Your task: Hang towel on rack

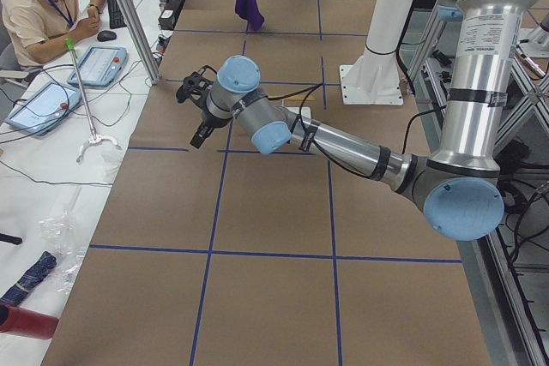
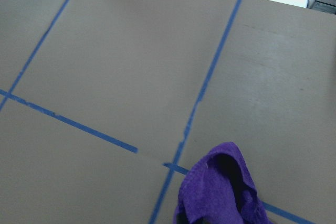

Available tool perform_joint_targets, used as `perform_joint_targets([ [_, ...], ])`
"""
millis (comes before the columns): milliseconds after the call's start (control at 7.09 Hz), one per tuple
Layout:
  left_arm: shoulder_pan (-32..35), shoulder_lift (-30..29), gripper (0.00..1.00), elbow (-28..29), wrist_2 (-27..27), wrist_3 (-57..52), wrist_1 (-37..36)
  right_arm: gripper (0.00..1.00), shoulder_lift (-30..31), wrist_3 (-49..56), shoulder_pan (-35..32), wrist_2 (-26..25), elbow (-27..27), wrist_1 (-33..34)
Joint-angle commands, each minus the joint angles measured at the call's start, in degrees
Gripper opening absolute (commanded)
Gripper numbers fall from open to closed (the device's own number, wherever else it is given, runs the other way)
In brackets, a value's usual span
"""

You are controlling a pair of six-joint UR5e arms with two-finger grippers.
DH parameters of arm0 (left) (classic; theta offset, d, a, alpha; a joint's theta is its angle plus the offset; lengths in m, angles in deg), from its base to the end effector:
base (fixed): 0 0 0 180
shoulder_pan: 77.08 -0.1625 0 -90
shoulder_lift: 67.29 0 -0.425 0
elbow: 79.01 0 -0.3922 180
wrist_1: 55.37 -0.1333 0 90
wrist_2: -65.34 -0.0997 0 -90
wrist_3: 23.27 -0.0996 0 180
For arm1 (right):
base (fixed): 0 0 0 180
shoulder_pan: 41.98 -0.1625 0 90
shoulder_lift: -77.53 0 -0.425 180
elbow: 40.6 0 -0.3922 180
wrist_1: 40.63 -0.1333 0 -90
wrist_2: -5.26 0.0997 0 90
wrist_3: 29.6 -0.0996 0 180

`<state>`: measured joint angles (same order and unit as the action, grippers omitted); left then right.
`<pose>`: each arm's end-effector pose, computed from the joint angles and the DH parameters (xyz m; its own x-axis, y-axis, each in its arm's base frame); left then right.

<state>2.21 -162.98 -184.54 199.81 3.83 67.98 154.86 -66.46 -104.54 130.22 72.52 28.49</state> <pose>0.0349 -0.5261 0.4034 0.5788 0.3579 -0.7327 0.1752 0.8230 0.5404 -0.1786 -0.5094 0.3093 0.5573 -0.3496 0.7531 -0.1014 0.8716 0.4796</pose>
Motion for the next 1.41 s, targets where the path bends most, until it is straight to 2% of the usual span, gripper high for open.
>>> perform_joint_targets([
  [0, -9.28, -6.13, 1.00, -1.43, -2.20, 24.72, -0.13, 0.00, -7.96, -10.50, 10.31, -8.83, 2.27, 0.31],
  [141, -13.68, -10.95, 1.00, -2.04, -2.28, 41.29, -1.44, 0.00, -10.33, -10.61, 13.91, -12.78, 3.07, 0.31],
  [282, -17.81, -15.18, 0.96, -1.96, -3.07, 50.16, -4.06, 0.00, -13.49, -10.26, 16.39, -14.13, 3.16, 0.31],
  [423, -23.34, -20.96, 0.81, -1.61, -8.65, 59.56, -8.44, 0.00, -16.22, -9.82, 18.59, -14.92, 3.16, 0.31],
  [564, -29.74, -24.93, 0.73, -0.74, -13.05, 67.66, -11.26, 0.00, -17.29, -5.03, 19.91, -15.36, 3.16, 0.22],
  [705, -32.94, -27.32, 0.73, 0.58, -14.31, 72.09, -11.38, 0.00, -17.39, 1.28, 20.36, -15.37, 3.34, 0.14],
  [987, -36.29, -32.34, 0.73, 4.53, -15.29, 77.91, -11.38, 0.00, -19.31, 6.58, 22.29, -15.54, 3.25, -0.04],
  [1269, -37.97, -35.15, 0.73, 5.94, -15.29, 79.77, -11.38, 0.00, -19.76, 14.21, 22.91, -15.63, 3.25, 0.05],
])
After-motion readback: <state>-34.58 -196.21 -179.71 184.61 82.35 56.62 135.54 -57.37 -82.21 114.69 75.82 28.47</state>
